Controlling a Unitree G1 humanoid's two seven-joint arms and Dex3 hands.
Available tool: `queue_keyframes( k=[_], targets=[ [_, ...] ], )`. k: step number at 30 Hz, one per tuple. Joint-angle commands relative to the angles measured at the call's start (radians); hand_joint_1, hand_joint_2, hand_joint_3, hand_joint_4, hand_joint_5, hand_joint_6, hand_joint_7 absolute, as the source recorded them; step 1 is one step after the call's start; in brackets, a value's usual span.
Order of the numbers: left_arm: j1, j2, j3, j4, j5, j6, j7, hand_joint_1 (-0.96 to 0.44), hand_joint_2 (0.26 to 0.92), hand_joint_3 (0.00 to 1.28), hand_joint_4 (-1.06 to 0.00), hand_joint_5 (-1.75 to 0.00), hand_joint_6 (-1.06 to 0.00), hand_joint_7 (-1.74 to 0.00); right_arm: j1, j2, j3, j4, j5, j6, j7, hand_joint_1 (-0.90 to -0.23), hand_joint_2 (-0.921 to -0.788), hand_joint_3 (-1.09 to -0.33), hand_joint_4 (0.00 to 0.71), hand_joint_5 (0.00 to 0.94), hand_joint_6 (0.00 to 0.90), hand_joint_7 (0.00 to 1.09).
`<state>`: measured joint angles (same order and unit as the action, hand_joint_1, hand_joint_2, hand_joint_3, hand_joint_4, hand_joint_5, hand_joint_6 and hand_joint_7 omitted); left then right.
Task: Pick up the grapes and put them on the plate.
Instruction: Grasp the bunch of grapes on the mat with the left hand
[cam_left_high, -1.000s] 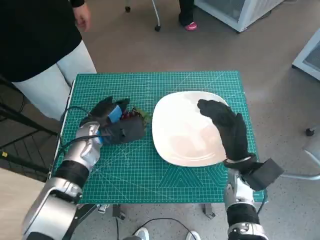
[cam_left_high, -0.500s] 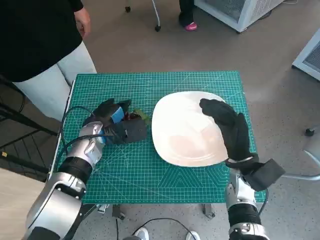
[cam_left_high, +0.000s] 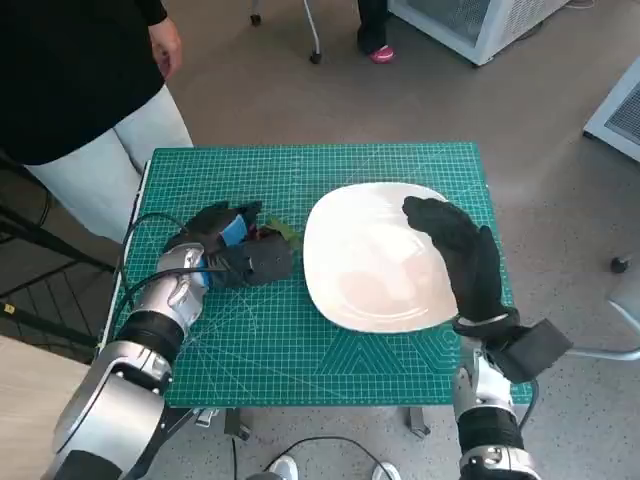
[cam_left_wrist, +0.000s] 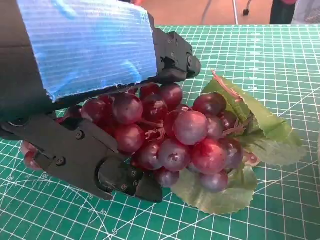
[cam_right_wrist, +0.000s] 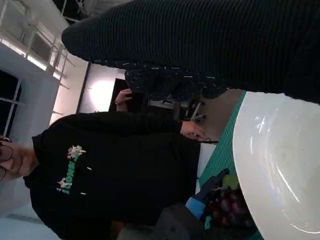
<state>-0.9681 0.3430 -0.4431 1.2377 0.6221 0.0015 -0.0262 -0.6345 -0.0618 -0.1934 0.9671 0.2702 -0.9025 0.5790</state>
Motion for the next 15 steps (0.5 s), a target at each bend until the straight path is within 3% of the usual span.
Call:
queue_keyframes(
  k=[1,4,8,12,15],
  targets=[
    [0.010,-0.007,-0.014,0.025,0.010,-0.002,0.026,-0.21,0.767,0.00,-0.46,-0.15,-0.65,-0.07,0.008,-0.001,0.002,0.015,-0.006,0.003,0.005,-0.411,-0.921,-0.576,0.476,0.007,0.276,0.53],
    [0.014,-0.007,-0.039,0.023,0.036,0.004,0.063,-0.11,0.789,0.00,-0.64,-0.59,-0.88,-0.07,0.008,-0.002,0.002,0.013,-0.004,0.005,0.006,-0.412,-0.921,-0.575,0.477,0.007,0.278,0.53],
    [0.014,-0.006,-0.061,0.023,0.055,0.004,0.091,-0.09,0.814,0.01,-0.63,-0.80,-0.93,-0.15,0.008,-0.002,0.003,0.008,-0.002,0.008,0.007,-0.412,-0.921,-0.574,0.479,0.008,0.280,0.53],
    [0.014,-0.003,-0.072,0.021,0.063,0.001,0.107,-0.28,0.886,0.05,-0.62,-0.86,-0.76,-0.87,0.009,-0.002,0.004,0.006,-0.003,0.006,0.008,-0.413,-0.921,-0.573,0.480,0.008,0.281,0.53],
    [0.013,-0.001,-0.077,0.021,0.064,-0.004,0.110,-0.34,0.910,0.07,-0.60,-0.88,-0.70,-1.11,0.008,-0.001,0.004,0.007,0.000,0.004,0.011,-0.414,-0.921,-0.572,0.481,0.008,0.283,0.53]
  ],
)
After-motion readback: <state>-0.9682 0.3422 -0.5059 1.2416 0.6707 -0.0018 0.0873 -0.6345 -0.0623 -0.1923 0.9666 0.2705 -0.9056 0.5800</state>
